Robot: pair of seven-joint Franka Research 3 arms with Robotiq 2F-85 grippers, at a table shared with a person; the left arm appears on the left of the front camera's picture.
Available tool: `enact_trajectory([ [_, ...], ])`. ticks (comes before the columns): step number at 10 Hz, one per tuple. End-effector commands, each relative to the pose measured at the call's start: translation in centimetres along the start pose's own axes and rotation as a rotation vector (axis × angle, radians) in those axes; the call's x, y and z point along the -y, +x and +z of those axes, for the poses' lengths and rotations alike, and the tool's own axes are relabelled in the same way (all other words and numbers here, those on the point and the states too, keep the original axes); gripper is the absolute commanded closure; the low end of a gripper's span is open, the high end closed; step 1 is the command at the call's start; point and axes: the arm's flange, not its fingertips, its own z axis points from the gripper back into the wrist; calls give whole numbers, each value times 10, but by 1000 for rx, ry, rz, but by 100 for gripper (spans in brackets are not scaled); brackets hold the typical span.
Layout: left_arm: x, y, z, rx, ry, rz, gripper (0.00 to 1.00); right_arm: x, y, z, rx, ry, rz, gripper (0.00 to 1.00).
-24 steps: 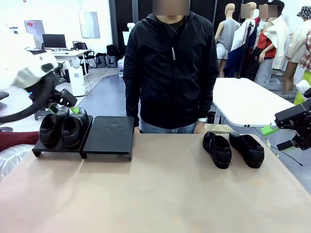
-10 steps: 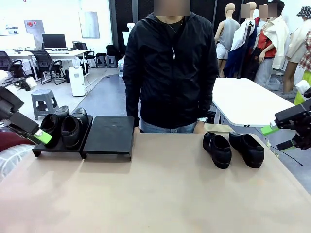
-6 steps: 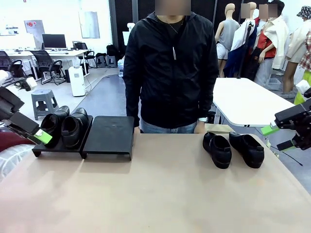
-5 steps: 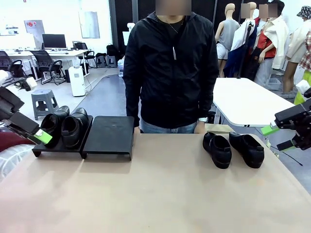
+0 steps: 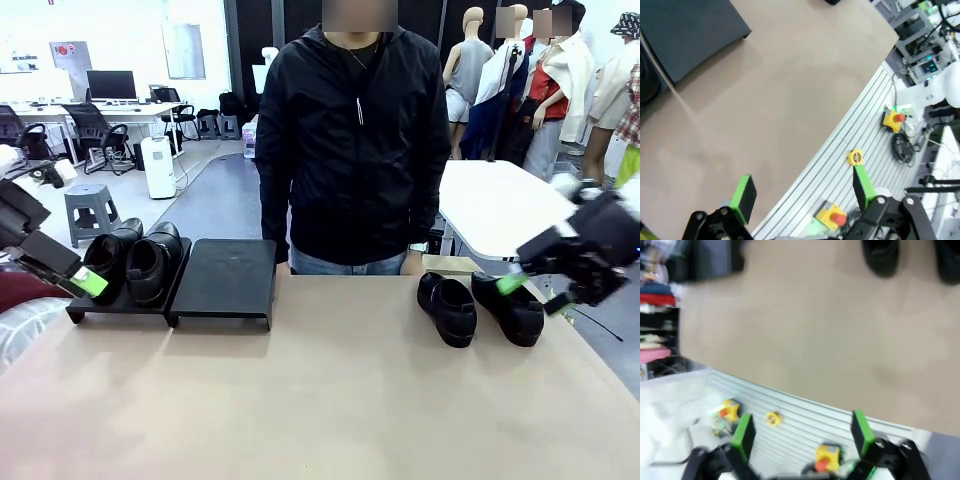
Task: Organize the shoes by placing them on the stand.
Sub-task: Pick up one Shoe and place it in the middle of the table.
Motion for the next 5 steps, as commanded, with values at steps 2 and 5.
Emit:
enact_trajectory([
  [2, -1, 1, -1, 20, -12, 0, 0, -37, 85, -28, -50, -381, -147, 0],
  [5, -1, 1, -1, 20, -12, 0, 0, -43, 83, -47, -8, -351, -120, 0],
])
